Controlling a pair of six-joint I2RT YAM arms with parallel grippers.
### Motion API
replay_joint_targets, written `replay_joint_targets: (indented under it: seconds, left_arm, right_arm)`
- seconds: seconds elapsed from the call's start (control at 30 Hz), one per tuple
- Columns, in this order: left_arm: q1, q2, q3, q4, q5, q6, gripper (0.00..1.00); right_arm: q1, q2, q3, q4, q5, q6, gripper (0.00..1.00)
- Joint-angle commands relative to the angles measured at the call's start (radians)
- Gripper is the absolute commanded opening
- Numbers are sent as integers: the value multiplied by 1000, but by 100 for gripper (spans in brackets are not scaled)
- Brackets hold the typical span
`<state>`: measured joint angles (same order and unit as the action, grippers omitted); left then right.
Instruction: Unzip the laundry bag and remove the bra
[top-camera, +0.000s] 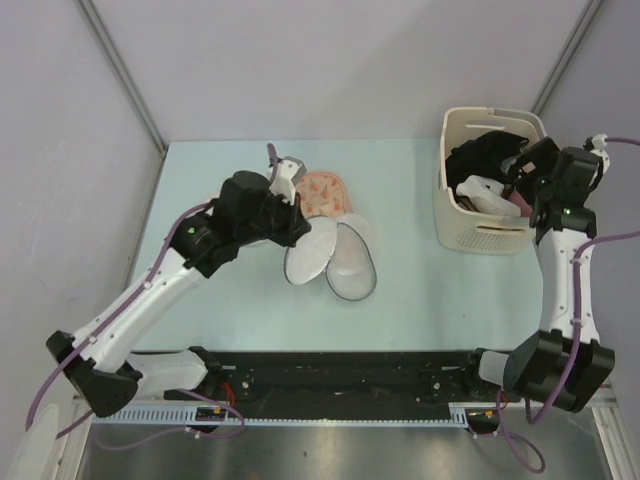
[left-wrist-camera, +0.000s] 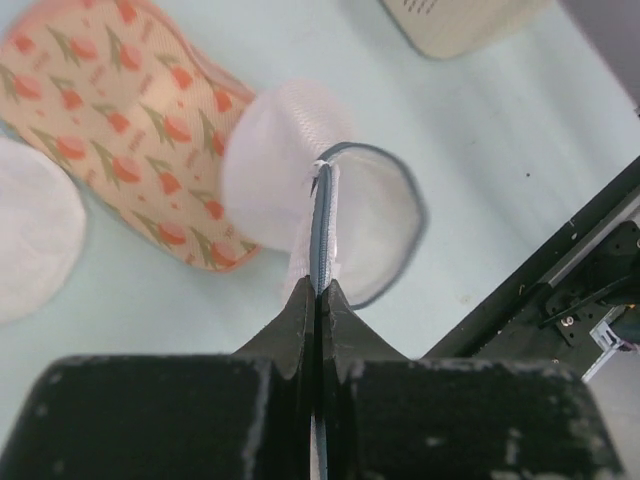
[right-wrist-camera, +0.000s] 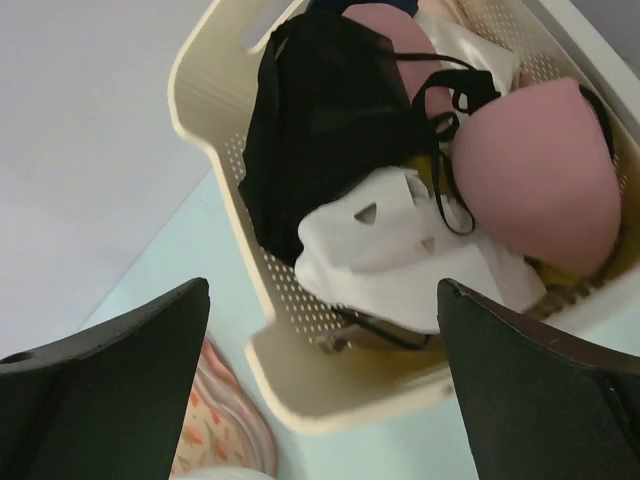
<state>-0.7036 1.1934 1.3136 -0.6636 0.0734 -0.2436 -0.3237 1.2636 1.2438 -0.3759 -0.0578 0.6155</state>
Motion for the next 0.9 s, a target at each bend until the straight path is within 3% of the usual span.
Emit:
replay_joint_targets:
  seconds: [0.0, 0.23, 0.47, 0.67, 0.87]
  left_arm:
    - [7, -97, 108, -60, 5, 96, 0]
    - [24, -137, 188, -158, -233, 41, 0]
    - [176, -230, -73, -172, -216, -83, 0]
    - [403, -268, -188, -272, -270, -184, 1]
    - [435, -281, -246, -234, -332, -246, 0]
  right_arm:
    - [31, -166, -10, -57, 150, -69, 100]
    - [112, -247, -14, -93, 217, -95, 100]
    - [222, -268, -23, -159, 326, -103, 100]
    - [316, -221, -33, -181, 366, -89, 100]
    - [380, -173, -46, -173, 352, -89, 100]
